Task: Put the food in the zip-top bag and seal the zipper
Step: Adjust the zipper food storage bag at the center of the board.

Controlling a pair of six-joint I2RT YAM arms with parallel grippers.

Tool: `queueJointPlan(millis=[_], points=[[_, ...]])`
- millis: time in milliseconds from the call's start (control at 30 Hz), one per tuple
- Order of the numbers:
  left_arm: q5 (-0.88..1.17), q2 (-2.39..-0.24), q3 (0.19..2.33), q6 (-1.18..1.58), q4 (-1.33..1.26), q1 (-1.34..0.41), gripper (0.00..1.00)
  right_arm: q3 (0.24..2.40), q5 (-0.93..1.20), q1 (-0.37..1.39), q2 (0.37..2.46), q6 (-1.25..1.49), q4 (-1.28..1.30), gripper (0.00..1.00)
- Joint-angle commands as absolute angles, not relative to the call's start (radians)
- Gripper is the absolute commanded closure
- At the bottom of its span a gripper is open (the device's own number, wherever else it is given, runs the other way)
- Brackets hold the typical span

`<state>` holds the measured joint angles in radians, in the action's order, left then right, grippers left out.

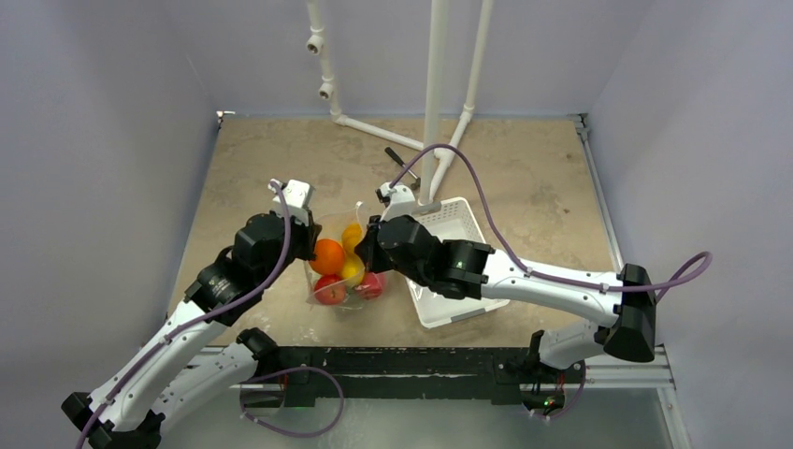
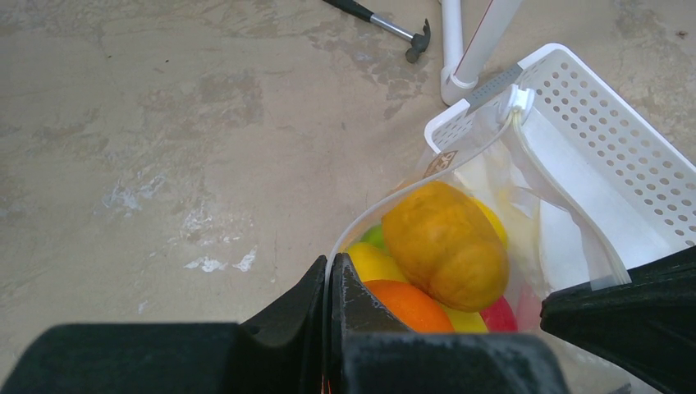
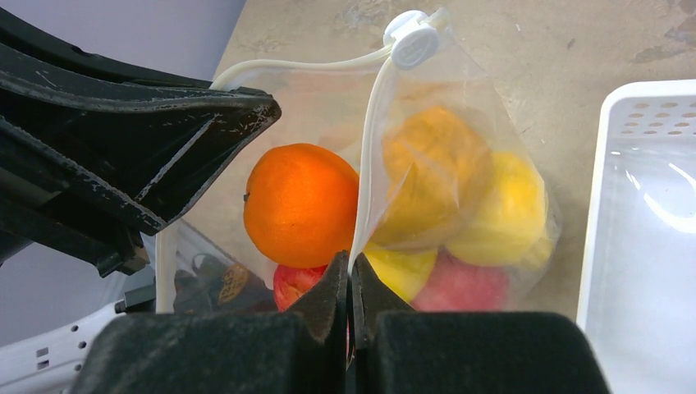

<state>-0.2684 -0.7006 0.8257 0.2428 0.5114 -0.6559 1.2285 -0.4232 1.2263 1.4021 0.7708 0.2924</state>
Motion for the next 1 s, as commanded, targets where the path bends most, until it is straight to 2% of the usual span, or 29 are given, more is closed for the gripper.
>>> queueJointPlan(millis=[0,267,633,967], points=[[-0.275,-0.687,0.827,0.236,0.46,-0.657,1.0,1.289,-0.415,1.238,1.393,0.787,0.252,1.0],[-0.265,-0.692,0.827,0.234,0.458,-0.657,1.0,1.303,-0.414,1.244,1.411,0.787,0.258,1.0],[-0.278,-0.718,0.898,0.2,0.459,-0.658,1.0,1.292,-0.407,1.286,1.431,0.931,0.27,1.0],[-0.233,-0.838,0.977,0.133,0.432,-0.657,1.0,1.267,-0.574,1.404,1.467,1.192,0.291,1.0]])
